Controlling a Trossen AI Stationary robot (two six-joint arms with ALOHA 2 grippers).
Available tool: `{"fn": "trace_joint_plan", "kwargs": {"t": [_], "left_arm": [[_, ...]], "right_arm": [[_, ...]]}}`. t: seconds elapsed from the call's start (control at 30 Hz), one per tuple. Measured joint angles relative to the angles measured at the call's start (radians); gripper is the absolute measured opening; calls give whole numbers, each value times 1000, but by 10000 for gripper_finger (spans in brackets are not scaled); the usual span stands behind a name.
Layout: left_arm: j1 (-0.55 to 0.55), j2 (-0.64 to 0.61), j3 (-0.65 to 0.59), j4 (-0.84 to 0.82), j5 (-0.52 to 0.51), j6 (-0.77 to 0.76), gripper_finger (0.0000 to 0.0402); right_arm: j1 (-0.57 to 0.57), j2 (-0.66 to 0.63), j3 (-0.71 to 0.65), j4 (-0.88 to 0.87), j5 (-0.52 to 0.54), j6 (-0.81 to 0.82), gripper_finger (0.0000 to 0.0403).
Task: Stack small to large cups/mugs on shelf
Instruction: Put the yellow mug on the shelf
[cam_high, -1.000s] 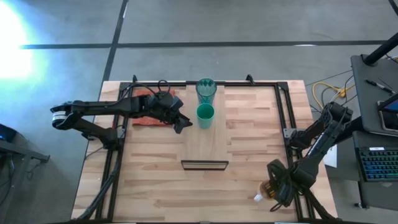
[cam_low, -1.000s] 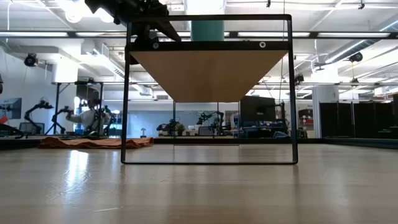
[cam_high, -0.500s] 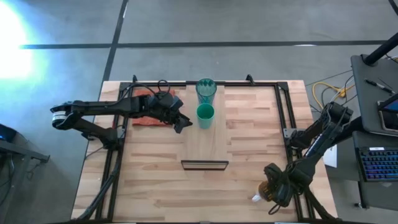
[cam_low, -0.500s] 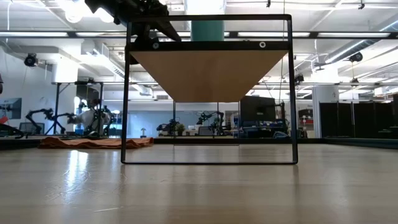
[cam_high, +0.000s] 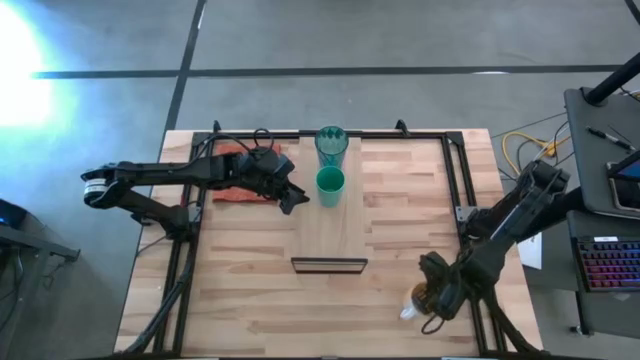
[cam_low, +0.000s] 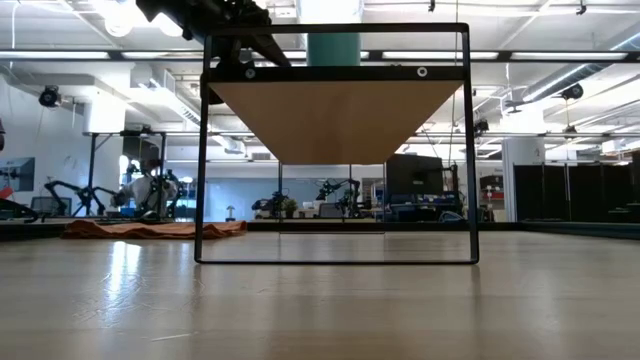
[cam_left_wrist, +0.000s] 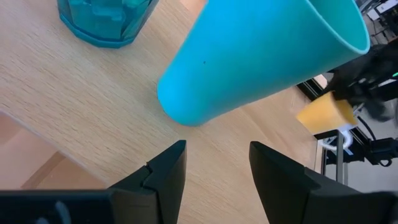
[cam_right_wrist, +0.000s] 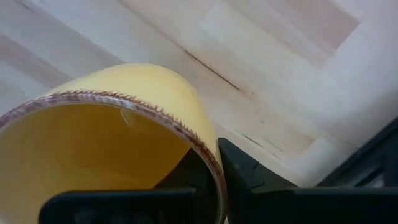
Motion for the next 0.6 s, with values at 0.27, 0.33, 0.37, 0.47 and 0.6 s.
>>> {"fn": "trace_joint_plan", "kwargs": {"t": [0.27,0.33,0.37,0.47,0.6], "left_arm": [[0,0,0,-8,0,29,162],[0,0,0,-10,0,30,162],[0,0,0,-12,0,31,162],[0,0,0,-39,0,33,162],[0,-3,-2,-88,-13,40,162]], "right_arm": [[-108,-100,242,-266,100,-65,12],[-139,-109,308,-328,149,-86,12],[-155,-110,343,-348,177,-100,12],[-215,-106,445,-401,256,-166,12],[-326,-72,546,-401,285,-287,12]]}}
